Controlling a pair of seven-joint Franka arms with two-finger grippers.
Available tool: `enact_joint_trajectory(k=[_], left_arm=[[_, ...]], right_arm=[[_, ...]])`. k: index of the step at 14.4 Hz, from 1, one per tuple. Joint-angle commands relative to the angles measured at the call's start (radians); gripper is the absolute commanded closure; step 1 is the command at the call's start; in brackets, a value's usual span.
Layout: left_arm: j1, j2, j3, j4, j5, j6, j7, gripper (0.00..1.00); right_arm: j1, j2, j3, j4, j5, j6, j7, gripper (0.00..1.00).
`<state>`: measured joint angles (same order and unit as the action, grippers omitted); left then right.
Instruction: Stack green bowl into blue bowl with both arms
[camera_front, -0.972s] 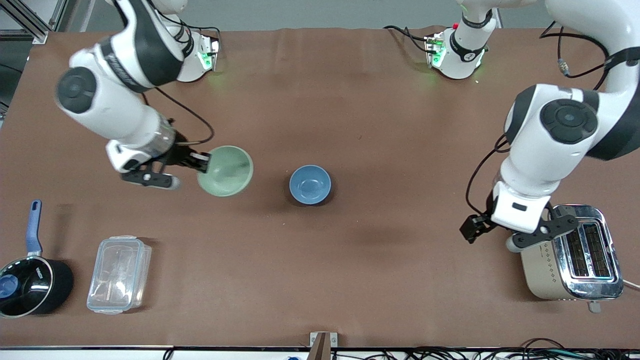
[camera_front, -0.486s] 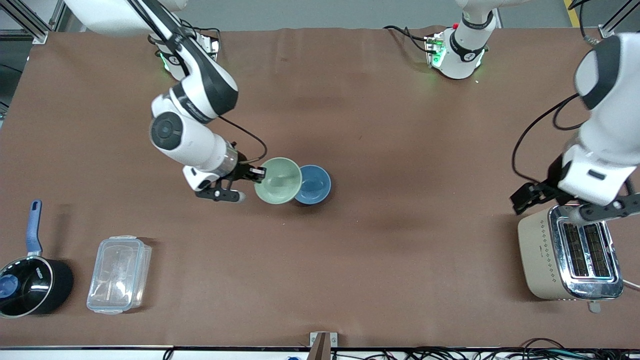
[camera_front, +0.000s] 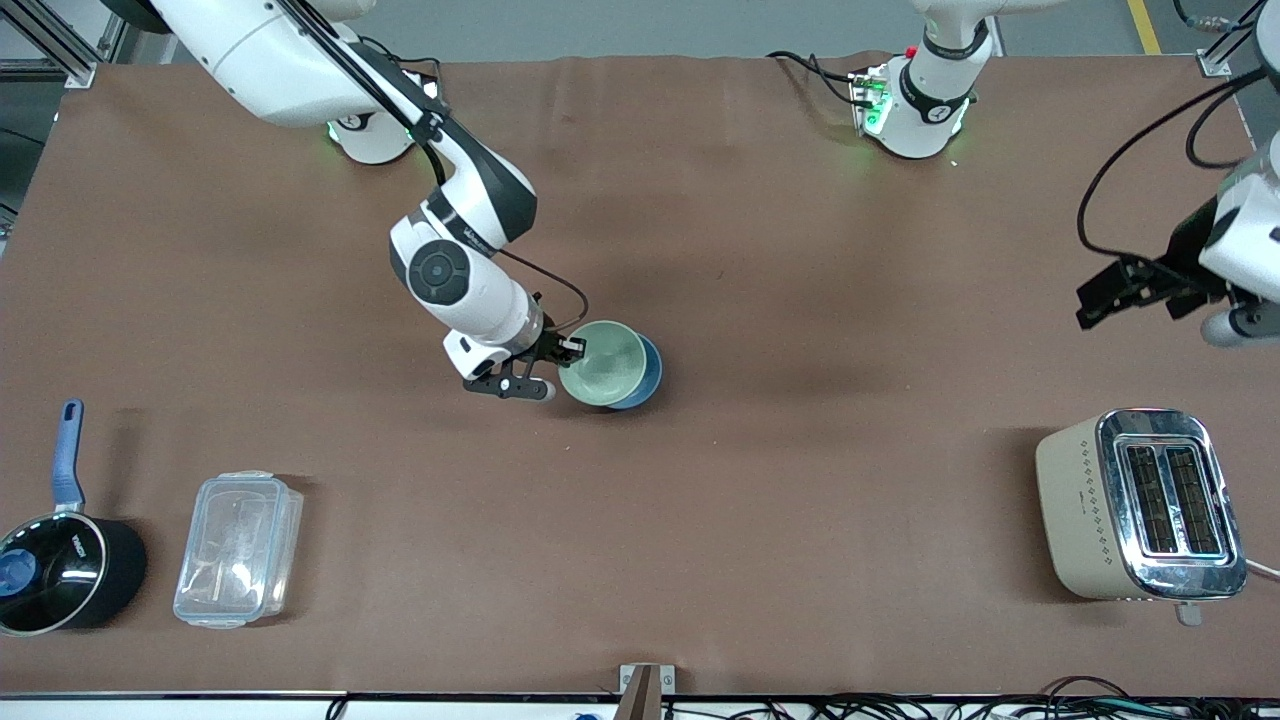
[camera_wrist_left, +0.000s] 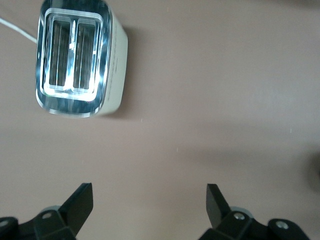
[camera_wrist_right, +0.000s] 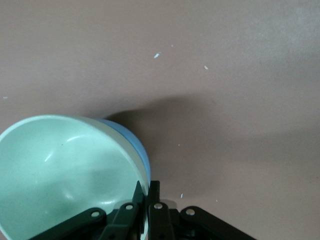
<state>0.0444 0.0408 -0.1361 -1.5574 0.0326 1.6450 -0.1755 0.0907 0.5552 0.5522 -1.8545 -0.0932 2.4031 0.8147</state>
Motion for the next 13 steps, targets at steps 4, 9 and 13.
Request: enact_joint_trajectory(k=[4, 9, 13], left_arm=[[-0.041, -0.182, 0.061, -0.196, -0.033, -0.014, 0.067, 0.00], [-0.049, -0.210, 0.042, -0.211, -0.030, -0.013, 0.067, 0.00], [-0.054, -0.193, 0.041, -0.181, -0.025, -0.014, 0.074, 0.00]], right_arm=[[0.021, 0.035, 0.005, -0.002, -0.045, 0.041, 0.067, 0.97], [0.029, 0.057, 0.005, 0.003, -0.046, 0.062, 0.067, 0.84], [0.026, 0.048, 0.005, 0.011, -0.046, 0.050, 0.107, 0.15]])
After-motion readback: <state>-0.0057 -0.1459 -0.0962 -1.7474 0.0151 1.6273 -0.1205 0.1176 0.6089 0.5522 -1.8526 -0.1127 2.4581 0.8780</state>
